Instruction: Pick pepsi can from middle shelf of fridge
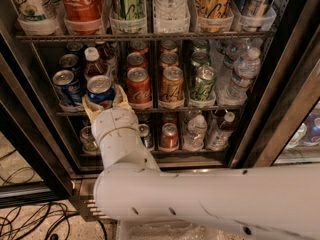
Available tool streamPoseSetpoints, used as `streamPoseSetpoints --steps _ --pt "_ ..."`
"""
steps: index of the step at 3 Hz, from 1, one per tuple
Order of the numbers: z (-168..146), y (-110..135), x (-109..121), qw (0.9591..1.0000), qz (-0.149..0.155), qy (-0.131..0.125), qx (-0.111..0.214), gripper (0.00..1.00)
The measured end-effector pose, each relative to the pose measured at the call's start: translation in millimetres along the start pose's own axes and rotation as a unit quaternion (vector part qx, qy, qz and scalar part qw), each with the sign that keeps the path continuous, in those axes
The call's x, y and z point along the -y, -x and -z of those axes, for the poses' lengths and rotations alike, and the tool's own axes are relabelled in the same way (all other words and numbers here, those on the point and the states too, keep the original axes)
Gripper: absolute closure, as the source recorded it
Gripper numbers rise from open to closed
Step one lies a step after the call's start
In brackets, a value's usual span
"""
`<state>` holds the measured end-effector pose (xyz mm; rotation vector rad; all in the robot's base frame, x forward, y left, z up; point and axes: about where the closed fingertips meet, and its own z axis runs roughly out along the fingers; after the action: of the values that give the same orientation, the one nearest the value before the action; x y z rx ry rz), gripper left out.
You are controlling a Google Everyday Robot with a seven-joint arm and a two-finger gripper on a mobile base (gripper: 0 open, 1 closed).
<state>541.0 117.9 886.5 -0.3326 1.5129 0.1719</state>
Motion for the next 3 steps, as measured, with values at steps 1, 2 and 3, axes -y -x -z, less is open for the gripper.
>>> streamPoseSetpoints --steps 1,2,3 --pt "0.0 9.1 16.6 0.9995 -0.011 0.029 -0.009 1.0" --pt "0.1 9.4 14.3 0.9963 -0.029 0.075 -0.031 1.0" --pt "-1.4 1.8 -0.9 0.9877 -0.055 0.131 -0.065 1.0"
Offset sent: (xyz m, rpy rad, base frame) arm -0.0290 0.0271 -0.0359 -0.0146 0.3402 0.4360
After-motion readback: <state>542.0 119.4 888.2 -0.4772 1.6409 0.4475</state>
